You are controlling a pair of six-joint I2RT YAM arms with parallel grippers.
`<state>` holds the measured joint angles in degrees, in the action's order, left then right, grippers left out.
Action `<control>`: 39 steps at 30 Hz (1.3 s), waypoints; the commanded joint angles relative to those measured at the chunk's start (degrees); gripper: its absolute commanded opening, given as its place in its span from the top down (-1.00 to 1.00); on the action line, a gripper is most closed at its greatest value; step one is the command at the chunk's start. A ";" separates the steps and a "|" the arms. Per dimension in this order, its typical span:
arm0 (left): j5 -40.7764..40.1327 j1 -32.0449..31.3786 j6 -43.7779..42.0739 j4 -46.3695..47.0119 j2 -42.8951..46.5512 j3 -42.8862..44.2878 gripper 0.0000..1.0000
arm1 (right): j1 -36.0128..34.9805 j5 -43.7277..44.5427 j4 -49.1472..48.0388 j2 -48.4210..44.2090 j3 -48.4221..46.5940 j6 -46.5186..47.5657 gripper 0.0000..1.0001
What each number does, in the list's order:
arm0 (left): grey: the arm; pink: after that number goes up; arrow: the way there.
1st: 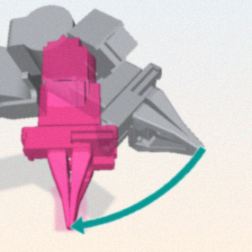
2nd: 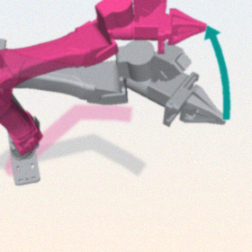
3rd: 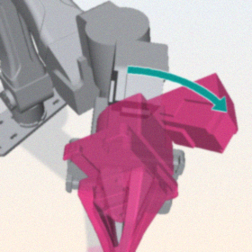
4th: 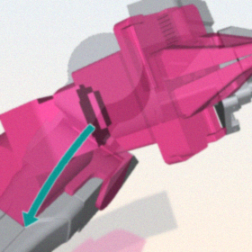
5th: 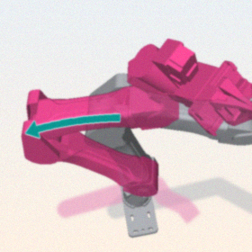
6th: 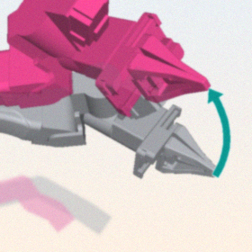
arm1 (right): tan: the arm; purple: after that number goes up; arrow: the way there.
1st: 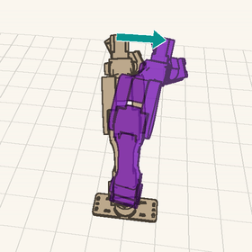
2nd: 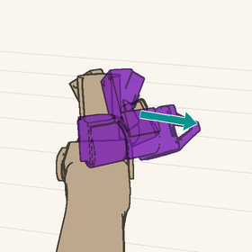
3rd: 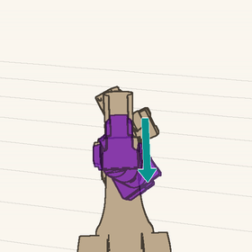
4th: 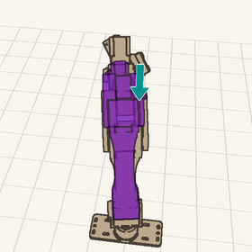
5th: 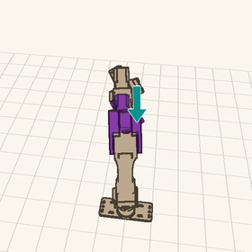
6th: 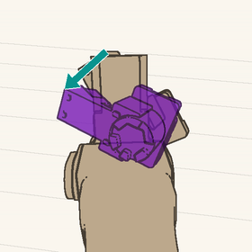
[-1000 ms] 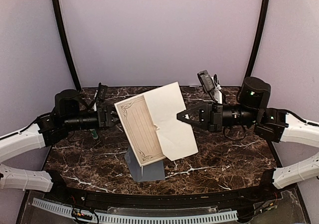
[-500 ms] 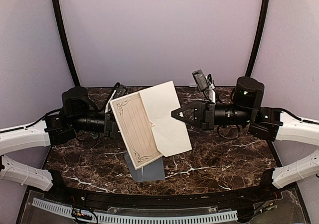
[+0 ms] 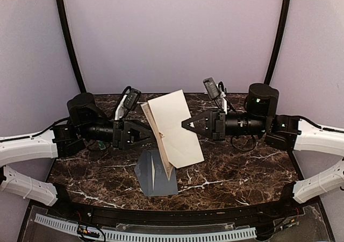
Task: Place the letter into the envelope and seal it
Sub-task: Fold the letter.
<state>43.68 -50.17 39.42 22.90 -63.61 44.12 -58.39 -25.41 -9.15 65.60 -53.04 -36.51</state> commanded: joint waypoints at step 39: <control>1.07 -0.98 4.31 12.85 -5.36 1.83 0.71 | -0.62 -2.10 -6.76 1.98 -0.58 -2.33 1.00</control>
<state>44.58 -50.81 44.27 35.07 -69.17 44.14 -58.46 -27.38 -12.12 67.29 -53.47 -38.28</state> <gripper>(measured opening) 0.156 0.003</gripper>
